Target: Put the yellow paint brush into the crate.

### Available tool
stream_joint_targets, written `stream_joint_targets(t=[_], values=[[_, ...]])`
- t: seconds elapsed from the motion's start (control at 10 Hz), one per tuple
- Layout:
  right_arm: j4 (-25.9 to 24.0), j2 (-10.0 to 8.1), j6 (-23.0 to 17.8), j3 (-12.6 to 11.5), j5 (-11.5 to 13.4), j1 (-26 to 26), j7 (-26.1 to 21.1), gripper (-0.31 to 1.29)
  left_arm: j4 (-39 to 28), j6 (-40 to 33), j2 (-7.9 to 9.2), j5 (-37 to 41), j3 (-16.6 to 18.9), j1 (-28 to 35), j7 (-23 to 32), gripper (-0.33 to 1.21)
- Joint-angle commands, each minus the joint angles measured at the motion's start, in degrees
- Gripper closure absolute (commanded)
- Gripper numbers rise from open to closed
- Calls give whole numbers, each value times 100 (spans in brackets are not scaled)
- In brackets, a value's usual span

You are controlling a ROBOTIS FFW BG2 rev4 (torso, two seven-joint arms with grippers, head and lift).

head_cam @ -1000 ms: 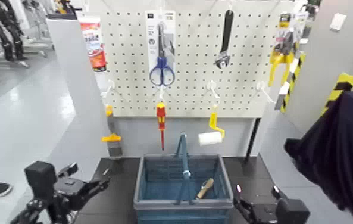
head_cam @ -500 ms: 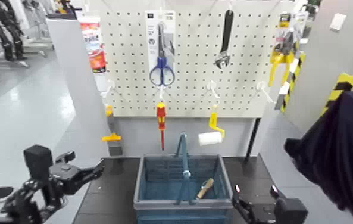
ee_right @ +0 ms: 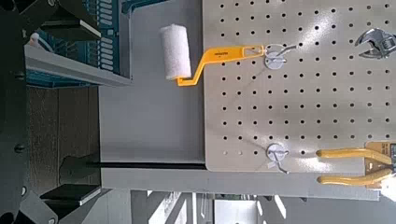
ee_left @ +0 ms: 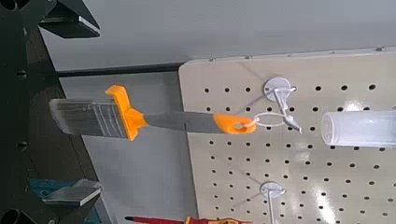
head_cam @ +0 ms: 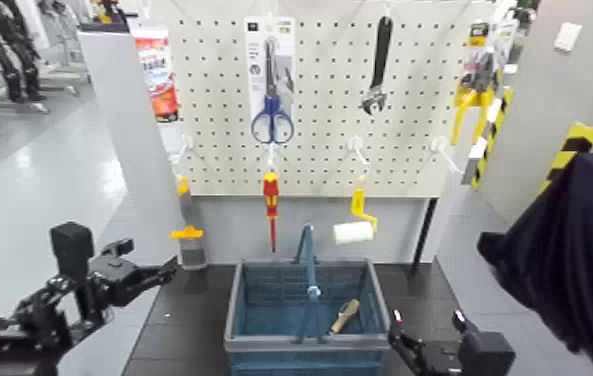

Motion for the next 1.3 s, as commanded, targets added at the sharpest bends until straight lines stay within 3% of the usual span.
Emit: stream_joint_targets(t=[0.1,0.4,0.7,1.3], values=[[21,0,0,29,-9,-27,0,15,501,-106,203,102,-316,-466,-141,11],[38,0,0,65,-9,-53,0,15,1221,-247,361,120,-659,-1081,-387,11],[56,0,-18,82,-9,-79,0,15,1986,-466,545,374,-1239,-1740,-581,11],[73,-9,-88,170,-35,-159,9,15,2900,-827,545,691,-2101,-2751,-924,12]])
